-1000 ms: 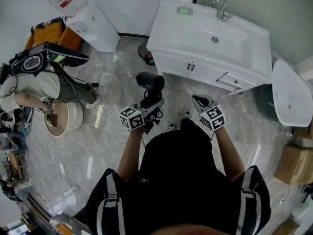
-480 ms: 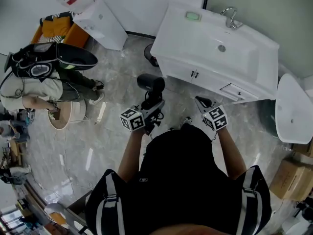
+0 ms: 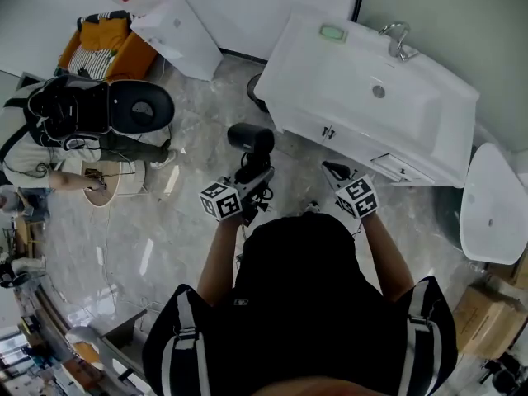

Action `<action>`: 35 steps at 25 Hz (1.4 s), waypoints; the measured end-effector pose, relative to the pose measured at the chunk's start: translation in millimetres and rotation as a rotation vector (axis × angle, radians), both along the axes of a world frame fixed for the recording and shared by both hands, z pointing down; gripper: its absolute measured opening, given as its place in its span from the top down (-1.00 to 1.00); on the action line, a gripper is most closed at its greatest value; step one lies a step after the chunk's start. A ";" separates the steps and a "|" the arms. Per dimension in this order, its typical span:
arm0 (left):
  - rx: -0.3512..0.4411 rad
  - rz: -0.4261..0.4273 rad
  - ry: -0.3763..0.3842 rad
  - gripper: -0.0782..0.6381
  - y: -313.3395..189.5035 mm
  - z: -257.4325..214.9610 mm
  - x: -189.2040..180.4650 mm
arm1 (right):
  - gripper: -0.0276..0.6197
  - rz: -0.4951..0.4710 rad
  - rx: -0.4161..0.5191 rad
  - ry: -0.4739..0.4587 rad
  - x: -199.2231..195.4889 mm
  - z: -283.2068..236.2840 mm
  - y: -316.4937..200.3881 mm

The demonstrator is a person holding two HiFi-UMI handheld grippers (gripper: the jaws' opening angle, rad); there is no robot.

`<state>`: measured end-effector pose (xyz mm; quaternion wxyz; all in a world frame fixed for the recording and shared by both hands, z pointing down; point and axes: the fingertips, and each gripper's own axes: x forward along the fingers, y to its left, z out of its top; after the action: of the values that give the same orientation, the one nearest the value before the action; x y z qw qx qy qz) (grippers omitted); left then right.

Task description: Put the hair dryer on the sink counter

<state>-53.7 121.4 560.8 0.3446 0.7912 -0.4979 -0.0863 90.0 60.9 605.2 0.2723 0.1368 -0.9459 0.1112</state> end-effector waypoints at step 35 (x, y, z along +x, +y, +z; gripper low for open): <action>-0.005 0.141 0.019 0.11 -162.1 19.4 -20.9 | 0.73 0.136 -0.004 0.048 -14.5 14.9 -121.4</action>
<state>-74.6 -40.7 580.2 0.3562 0.8227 -0.4378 -0.0679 75.5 -60.5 620.1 0.2871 0.2029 -0.9274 0.1281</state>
